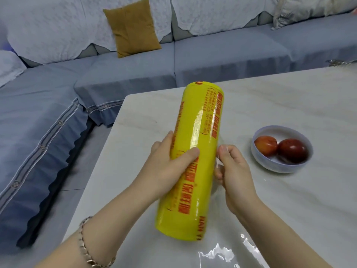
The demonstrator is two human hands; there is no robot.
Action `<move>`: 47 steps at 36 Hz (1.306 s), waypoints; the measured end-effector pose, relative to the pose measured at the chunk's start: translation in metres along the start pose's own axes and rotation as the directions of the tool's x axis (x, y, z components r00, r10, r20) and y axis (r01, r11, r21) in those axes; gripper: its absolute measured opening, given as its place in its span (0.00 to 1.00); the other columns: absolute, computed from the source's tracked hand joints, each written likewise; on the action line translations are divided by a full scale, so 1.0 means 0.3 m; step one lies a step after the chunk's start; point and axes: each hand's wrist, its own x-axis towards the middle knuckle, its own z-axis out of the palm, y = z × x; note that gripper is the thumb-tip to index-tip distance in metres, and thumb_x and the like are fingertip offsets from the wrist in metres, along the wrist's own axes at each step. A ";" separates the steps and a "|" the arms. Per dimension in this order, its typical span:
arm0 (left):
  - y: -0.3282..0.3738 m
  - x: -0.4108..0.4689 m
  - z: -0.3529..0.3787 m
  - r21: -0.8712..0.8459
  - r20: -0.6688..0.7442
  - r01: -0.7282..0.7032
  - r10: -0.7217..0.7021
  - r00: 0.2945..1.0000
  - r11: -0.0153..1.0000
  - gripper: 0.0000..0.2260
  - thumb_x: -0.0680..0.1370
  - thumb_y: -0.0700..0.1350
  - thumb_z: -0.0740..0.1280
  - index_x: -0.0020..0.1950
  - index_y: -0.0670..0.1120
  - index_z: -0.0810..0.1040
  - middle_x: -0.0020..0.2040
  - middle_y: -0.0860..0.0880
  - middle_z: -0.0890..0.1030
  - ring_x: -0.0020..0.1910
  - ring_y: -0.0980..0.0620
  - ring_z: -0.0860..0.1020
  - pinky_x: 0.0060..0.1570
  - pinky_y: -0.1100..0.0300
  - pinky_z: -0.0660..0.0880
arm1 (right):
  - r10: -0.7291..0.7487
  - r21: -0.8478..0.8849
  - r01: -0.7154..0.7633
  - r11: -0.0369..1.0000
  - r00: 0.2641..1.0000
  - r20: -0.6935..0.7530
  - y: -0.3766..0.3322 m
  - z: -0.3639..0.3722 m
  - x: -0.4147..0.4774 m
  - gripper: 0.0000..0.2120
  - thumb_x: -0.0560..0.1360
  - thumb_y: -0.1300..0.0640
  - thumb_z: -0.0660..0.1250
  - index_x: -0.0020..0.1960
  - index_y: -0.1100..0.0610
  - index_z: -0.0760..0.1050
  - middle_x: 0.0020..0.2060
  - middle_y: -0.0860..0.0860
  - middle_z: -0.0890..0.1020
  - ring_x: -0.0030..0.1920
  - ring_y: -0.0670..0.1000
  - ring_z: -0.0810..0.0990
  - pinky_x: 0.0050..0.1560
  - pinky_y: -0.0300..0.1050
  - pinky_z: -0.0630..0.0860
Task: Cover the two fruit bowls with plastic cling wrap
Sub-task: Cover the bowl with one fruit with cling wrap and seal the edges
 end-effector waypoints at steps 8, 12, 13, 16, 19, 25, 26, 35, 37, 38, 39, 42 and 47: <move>-0.003 0.037 0.069 -0.364 0.071 0.043 -0.019 0.997 0.930 0.41 0.62 0.57 0.77 0.68 0.63 0.57 0.62 0.55 0.75 0.54 0.52 0.80 0.48 0.56 0.80 | 0.013 -0.120 -0.007 0.993 0.998 0.056 -0.068 -0.049 0.013 0.13 0.80 0.54 0.56 0.37 0.53 0.68 0.37 0.56 0.73 0.19 0.40 0.64 0.19 0.32 0.61; -0.010 0.030 0.076 -0.402 0.072 0.056 -0.030 0.997 0.914 0.39 0.61 0.57 0.77 0.67 0.64 0.60 0.57 0.56 0.77 0.49 0.52 0.82 0.41 0.59 0.81 | -0.040 -0.295 0.043 0.955 0.999 0.016 -0.092 -0.068 0.026 0.13 0.79 0.51 0.57 0.36 0.52 0.67 0.40 0.49 0.82 0.16 0.41 0.67 0.16 0.31 0.59; -0.012 0.029 0.073 -0.404 0.078 0.063 -0.034 0.996 0.913 0.40 0.61 0.56 0.77 0.68 0.63 0.60 0.57 0.56 0.77 0.48 0.51 0.82 0.41 0.58 0.81 | -0.057 -0.340 0.052 0.939 0.998 -0.005 -0.086 -0.075 0.032 0.13 0.79 0.51 0.57 0.36 0.52 0.66 0.39 0.50 0.83 0.15 0.41 0.67 0.16 0.31 0.58; -0.009 0.030 0.049 -0.418 0.086 0.074 -0.042 0.995 0.906 0.40 0.62 0.54 0.77 0.69 0.63 0.60 0.57 0.54 0.78 0.47 0.50 0.83 0.39 0.56 0.81 | -0.015 -0.346 0.000 0.938 0.999 -0.042 -0.057 -0.096 0.046 0.13 0.79 0.51 0.56 0.38 0.55 0.67 0.36 0.53 0.83 0.15 0.42 0.62 0.17 0.31 0.57; -0.002 0.038 0.015 -0.407 0.118 0.099 -0.055 0.991 0.908 0.38 0.62 0.54 0.76 0.67 0.63 0.60 0.57 0.53 0.78 0.45 0.49 0.84 0.37 0.56 0.81 | 0.138 -0.226 -0.138 0.964 0.990 -0.016 -0.043 -0.097 0.048 0.17 0.80 0.47 0.54 0.39 0.57 0.70 0.24 0.51 0.75 0.15 0.43 0.61 0.17 0.30 0.55; -0.009 0.045 -0.021 -0.325 0.152 0.081 -0.033 0.988 0.942 0.37 0.60 0.53 0.73 0.65 0.66 0.60 0.55 0.55 0.78 0.44 0.50 0.84 0.35 0.59 0.80 | 0.186 -0.212 -0.162 0.964 0.978 0.098 -0.022 -0.087 0.048 0.14 0.76 0.50 0.62 0.45 0.60 0.79 0.14 0.48 0.62 0.13 0.45 0.59 0.17 0.31 0.54; -0.012 0.045 -0.023 -0.314 0.152 0.074 -0.027 0.988 0.947 0.37 0.59 0.53 0.73 0.65 0.66 0.60 0.55 0.55 0.78 0.44 0.50 0.83 0.35 0.59 0.80 | 0.182 -0.192 -0.163 0.968 0.980 0.085 -0.020 -0.086 0.046 0.11 0.76 0.52 0.63 0.45 0.59 0.79 0.13 0.48 0.62 0.12 0.45 0.59 0.16 0.30 0.54; -0.019 0.024 -0.016 -0.268 0.118 0.037 -0.005 0.993 0.963 0.41 0.57 0.55 0.76 0.64 0.68 0.59 0.54 0.57 0.78 0.44 0.51 0.83 0.35 0.61 0.80 | 0.224 0.204 -0.177 0.963 0.944 -0.242 0.017 -0.062 0.028 0.05 0.74 0.58 0.66 0.47 0.58 0.79 0.15 0.43 0.68 0.15 0.42 0.60 0.17 0.32 0.57; -0.022 0.017 -0.014 -0.286 0.124 0.072 -0.038 0.992 0.955 0.41 0.58 0.55 0.79 0.64 0.68 0.60 0.54 0.56 0.79 0.43 0.51 0.83 0.35 0.59 0.80 | 0.229 0.265 -0.149 0.953 0.924 -0.307 0.018 -0.064 0.026 0.06 0.74 0.59 0.66 0.48 0.58 0.80 0.17 0.41 0.69 0.16 0.41 0.61 0.19 0.33 0.59; -0.026 0.013 -0.016 -0.299 0.128 0.097 -0.061 0.990 0.949 0.40 0.58 0.55 0.79 0.64 0.67 0.61 0.53 0.55 0.79 0.42 0.51 0.84 0.34 0.59 0.80 | 0.225 0.286 -0.132 0.949 0.918 -0.326 0.017 -0.064 0.023 0.06 0.74 0.59 0.66 0.48 0.58 0.80 0.16 0.41 0.68 0.16 0.41 0.61 0.19 0.34 0.59; -0.032 0.011 -0.020 -0.312 0.130 0.118 -0.081 0.988 0.943 0.40 0.58 0.55 0.79 0.64 0.67 0.62 0.53 0.55 0.80 0.42 0.50 0.84 0.34 0.58 0.80 | 0.216 0.302 -0.112 0.947 0.916 -0.338 0.015 -0.064 0.019 0.06 0.74 0.59 0.66 0.48 0.58 0.80 0.16 0.41 0.67 0.16 0.42 0.59 0.19 0.34 0.58; -0.052 0.009 -0.028 -0.305 0.124 0.134 -0.101 0.987 0.943 0.39 0.57 0.54 0.76 0.64 0.68 0.62 0.55 0.54 0.80 0.44 0.48 0.84 0.36 0.55 0.81 | 0.201 0.311 -0.098 0.945 0.926 -0.320 0.014 -0.075 0.013 0.04 0.74 0.60 0.65 0.45 0.58 0.79 0.13 0.45 0.63 0.15 0.44 0.56 0.18 0.32 0.53; -0.074 0.010 -0.061 -0.344 0.207 0.156 -0.087 0.974 0.926 0.42 0.50 0.56 0.79 0.60 0.70 0.64 0.57 0.52 0.80 0.46 0.46 0.84 0.36 0.54 0.80 | 0.349 -0.033 -0.348 0.937 0.937 0.030 0.020 -0.092 0.026 0.08 0.76 0.59 0.62 0.38 0.58 0.75 0.17 0.48 0.66 0.14 0.45 0.67 0.19 0.33 0.63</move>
